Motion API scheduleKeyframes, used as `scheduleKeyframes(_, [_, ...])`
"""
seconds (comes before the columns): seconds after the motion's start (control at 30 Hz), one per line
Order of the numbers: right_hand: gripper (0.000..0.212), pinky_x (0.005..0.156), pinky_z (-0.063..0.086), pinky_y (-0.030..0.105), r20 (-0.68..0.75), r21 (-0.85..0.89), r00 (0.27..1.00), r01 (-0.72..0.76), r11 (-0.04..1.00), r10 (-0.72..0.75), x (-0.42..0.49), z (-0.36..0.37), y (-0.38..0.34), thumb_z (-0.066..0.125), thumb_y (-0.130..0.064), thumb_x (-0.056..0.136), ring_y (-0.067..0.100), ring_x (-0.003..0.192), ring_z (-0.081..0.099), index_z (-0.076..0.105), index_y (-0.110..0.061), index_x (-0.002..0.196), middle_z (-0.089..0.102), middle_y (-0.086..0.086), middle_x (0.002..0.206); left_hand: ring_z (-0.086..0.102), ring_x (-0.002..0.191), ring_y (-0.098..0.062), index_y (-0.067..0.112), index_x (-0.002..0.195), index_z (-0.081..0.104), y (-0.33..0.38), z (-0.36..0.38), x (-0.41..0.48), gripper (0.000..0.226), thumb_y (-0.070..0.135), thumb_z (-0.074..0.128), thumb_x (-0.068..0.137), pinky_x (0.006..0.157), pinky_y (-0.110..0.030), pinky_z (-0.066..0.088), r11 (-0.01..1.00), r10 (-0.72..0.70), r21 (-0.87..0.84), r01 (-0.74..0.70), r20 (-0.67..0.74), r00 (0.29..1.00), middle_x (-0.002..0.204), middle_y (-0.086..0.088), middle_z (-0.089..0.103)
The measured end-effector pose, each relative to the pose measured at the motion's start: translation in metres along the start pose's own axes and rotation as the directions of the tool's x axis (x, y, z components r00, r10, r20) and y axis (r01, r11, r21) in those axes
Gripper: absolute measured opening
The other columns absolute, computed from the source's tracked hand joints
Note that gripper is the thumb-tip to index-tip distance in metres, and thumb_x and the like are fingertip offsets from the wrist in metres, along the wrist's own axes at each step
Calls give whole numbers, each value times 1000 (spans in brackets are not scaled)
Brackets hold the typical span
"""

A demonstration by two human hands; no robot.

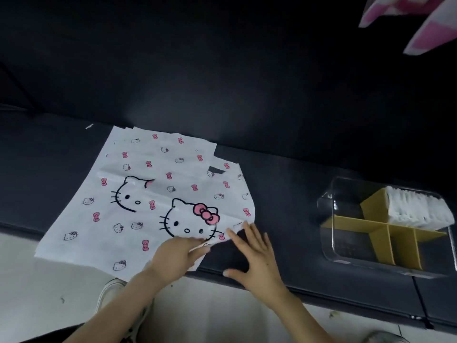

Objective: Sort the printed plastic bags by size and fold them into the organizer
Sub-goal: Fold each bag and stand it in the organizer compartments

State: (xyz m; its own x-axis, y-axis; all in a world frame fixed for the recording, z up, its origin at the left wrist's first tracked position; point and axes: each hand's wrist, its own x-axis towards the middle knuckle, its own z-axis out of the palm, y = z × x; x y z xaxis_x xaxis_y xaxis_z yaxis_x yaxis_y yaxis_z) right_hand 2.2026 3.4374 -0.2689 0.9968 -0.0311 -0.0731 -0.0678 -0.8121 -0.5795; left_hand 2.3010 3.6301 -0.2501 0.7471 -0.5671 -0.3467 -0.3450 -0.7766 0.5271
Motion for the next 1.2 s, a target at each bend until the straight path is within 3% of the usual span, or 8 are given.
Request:
scheduleKeyframes(0.13, [43, 110, 21, 40, -354, -129, 922, 119, 985, -158, 9, -13, 10, 58, -47, 73, 17, 128, 42, 54, -40, 116, 55, 2, 136, 48, 51, -3, 31, 53, 48, 23, -10, 2, 46, 61, 50, 88, 53, -14, 32, 995, 80, -55, -78, 48, 996, 50, 10, 49])
scheduleKeyframes(0.3, [21, 83, 39, 17, -300, 99, 952, 103, 990, -69, 8, -57, 4, 69, -10, 76, 6, 78, 52, 75, -23, 90, 64, -17, 65, 42, 54, -7, 19, 59, 59, 41, -42, 2, 35, 42, 68, 84, 56, -20, 32, 971, 124, -207, -115, 31, 992, 55, 0, 47])
scheduleKeyframes(0.4, [31, 69, 47, 16, -58, 494, 987, -100, 864, 147, 2, -103, -13, 69, -1, 81, -3, 67, 61, 76, -31, 74, 69, -19, 70, 44, 55, -4, 11, 68, 67, 60, -69, -3, 22, 28, 74, 81, 54, -15, 32, 946, 101, -307, -101, -17, 995, 58, 2, 53])
scheduleKeyframes(0.53, [27, 64, 48, 14, -133, 614, 986, 3, 789, 100, 26, -185, -38, 69, 3, 79, 2, 62, 62, 73, -24, 78, 71, -8, 70, 56, 59, -2, 12, 80, 71, 90, -104, -12, 8, 17, 68, 85, 56, -10, 41, 786, 39, -602, -139, -176, 984, 65, 6, 66])
scheduleKeyframes(0.73, [40, 96, 26, -3, -423, 266, 904, 192, 945, -65, 51, -231, -68, 65, -31, 87, -23, 114, 35, 50, -44, 121, 42, -40, 116, 57, 55, -14, 16, 78, 64, 74, -120, 3, 16, 26, 63, 91, 44, -25, 45, 302, -504, -946, -121, -266, 822, 71, 3, 66])
scheduleKeyframes(0.9, [68, 114, 16, 19, -73, 189, 997, 42, 981, -29, 30, -146, -53, 52, -76, 68, -13, 127, 31, 51, -43, 128, 45, -23, 135, 48, 74, -20, 15, 79, 56, 28, -77, 1, 18, 24, 54, 94, 73, -30, 38, 216, -808, -970, 109, -115, 578, 72, 2, 49])
scheduleKeyframes(1.03, [101, 118, 3, 32, 250, 99, 967, -87, 991, 60, -2, -71, -37, 39, -90, 53, 7, 144, 12, 33, -44, 142, 28, -15, 153, 50, 59, -24, 2, 101, 53, 15, -31, -13, 11, 11, 48, 97, 43, -23, 45, 92, -772, -964, 248, 88, 629, 74, -11, 51])
scheduleKeyframes(1.2, [109, 118, -9, 41, 247, -146, 967, -32, 989, 68, -15, -21, -24, 68, -66, 67, 17, 147, 7, 6, -33, 151, 12, -9, 158, 61, 65, -27, 2, 88, 51, 37, -12, -22, 8, 1, 48, 96, 43, -29, 55, -106, -650, -970, 219, 235, 723, 76, -17, 65])
